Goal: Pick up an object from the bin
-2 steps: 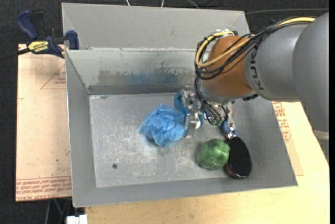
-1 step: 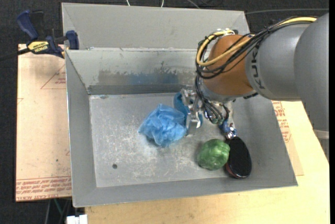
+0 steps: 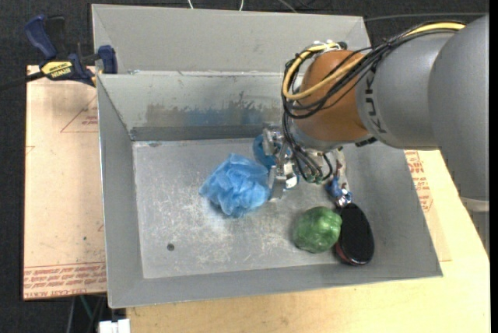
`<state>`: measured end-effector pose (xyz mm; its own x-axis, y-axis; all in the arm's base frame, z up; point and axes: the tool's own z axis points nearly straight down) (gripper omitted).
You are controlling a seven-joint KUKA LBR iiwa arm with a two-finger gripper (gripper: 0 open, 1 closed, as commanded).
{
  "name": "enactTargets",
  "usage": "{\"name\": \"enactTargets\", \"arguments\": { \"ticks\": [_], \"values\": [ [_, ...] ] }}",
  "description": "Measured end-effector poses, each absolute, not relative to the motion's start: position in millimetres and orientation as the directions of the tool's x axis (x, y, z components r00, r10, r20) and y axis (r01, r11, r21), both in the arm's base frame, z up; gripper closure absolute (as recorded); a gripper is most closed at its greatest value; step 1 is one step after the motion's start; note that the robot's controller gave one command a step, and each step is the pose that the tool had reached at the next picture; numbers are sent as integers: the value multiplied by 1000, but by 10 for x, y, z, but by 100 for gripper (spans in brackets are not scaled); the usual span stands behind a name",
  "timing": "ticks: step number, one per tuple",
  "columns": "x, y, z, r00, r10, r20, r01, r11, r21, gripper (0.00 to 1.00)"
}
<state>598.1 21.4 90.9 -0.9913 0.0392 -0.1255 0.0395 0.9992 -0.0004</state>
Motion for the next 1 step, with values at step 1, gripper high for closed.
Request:
{"name": "enactTargets", "arguments": {
  "ticks": [1],
  "values": [
    [5979,155,976,-993,24,-119,25,1000,-2,0]
  ]
}}
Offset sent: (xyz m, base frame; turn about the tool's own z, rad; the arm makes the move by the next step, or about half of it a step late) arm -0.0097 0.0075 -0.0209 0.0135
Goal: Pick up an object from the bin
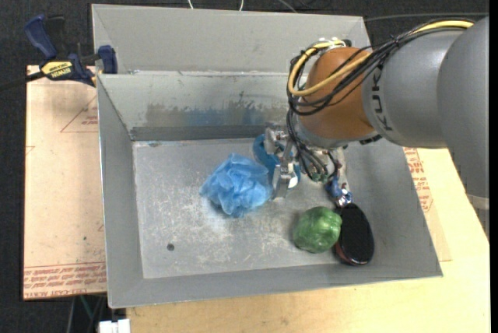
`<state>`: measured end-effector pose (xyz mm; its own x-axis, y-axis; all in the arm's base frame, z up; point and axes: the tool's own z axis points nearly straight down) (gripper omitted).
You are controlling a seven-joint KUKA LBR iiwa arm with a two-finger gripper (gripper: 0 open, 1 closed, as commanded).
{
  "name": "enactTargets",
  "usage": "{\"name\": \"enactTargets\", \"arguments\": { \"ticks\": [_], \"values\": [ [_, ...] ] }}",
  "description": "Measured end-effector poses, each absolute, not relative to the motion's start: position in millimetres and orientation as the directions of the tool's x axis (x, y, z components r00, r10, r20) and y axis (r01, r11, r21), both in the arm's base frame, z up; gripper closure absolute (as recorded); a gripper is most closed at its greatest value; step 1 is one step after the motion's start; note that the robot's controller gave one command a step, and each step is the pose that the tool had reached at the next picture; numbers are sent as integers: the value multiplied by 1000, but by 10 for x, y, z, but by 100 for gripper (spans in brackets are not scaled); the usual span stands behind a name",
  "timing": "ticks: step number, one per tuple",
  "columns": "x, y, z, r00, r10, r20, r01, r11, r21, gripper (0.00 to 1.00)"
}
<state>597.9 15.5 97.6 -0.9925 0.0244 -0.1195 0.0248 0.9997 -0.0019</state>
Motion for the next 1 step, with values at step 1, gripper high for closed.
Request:
{"name": "enactTargets", "arguments": {
  "ticks": [1],
  "values": [
    [5976,259,811,-986,57,-155,57,998,1,0]
  ]
}}
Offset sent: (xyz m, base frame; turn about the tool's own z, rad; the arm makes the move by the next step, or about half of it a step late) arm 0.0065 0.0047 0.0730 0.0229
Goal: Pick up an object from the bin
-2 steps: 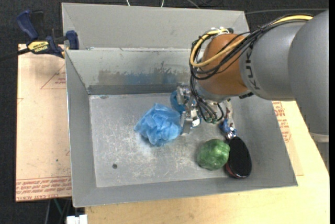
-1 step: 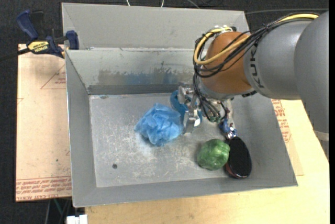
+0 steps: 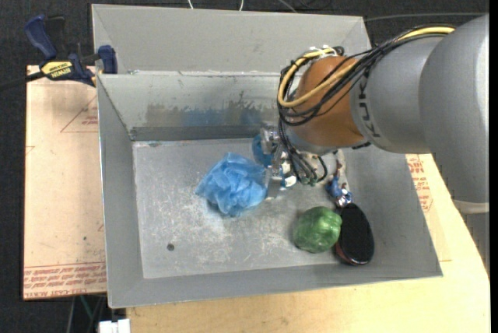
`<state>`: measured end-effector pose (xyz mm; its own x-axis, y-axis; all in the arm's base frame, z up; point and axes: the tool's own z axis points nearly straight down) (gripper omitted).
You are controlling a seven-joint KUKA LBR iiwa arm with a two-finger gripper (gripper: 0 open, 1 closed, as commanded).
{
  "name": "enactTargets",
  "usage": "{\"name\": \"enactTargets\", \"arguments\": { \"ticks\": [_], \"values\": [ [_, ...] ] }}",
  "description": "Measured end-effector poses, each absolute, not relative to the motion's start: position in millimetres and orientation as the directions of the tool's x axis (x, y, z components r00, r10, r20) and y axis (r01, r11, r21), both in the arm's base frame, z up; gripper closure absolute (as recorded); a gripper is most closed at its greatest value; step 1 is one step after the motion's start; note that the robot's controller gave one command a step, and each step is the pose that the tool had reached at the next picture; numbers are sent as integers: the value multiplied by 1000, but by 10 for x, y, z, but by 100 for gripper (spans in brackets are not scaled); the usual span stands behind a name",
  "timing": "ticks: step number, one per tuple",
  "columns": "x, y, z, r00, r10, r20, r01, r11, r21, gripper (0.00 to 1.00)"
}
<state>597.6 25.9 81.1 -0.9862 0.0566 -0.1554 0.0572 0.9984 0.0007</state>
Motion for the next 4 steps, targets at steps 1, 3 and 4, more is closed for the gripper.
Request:
{"name": "enactTargets", "arguments": {
  "ticks": [1,3,4],
  "values": [
    [6061,206,1739,-989,49,-138,49,999,2,0],
    [6154,441,1048,-985,77,-158,77,997,8,100],
    [6154,441,1048,-985,77,-158,76,997,8,100]
  ]
}}
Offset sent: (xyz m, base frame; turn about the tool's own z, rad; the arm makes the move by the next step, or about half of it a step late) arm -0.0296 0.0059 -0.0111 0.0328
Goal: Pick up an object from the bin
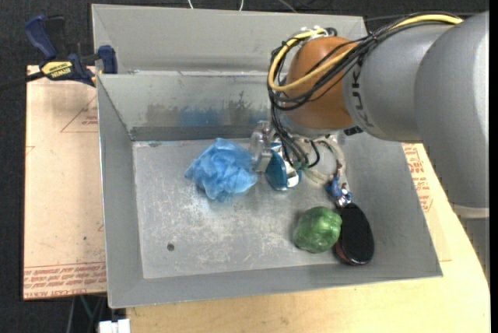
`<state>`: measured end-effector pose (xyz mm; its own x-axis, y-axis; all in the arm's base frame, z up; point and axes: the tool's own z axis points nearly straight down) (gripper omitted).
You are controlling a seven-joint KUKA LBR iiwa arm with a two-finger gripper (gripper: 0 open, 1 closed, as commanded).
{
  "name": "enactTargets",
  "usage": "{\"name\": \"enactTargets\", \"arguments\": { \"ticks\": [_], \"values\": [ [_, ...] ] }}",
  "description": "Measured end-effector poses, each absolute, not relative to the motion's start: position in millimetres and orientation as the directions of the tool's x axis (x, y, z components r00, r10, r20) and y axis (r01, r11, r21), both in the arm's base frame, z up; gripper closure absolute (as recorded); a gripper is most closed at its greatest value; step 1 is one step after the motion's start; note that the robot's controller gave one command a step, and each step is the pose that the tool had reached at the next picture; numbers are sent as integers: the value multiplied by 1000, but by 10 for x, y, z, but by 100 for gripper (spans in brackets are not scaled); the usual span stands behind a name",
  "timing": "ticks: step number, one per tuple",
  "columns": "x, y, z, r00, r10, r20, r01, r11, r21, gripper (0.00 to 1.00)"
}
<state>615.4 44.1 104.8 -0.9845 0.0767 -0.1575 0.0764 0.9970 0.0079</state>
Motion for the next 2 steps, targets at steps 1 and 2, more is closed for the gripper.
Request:
{"name": "enactTargets", "arguments": {
  "ticks": [1,2],
  "values": [
    [6091,462,1020,-985,54,-161,54,999,3,100],
    [5891,351,1774,-982,-106,-156,-104,994,-21,100]
  ]
}}
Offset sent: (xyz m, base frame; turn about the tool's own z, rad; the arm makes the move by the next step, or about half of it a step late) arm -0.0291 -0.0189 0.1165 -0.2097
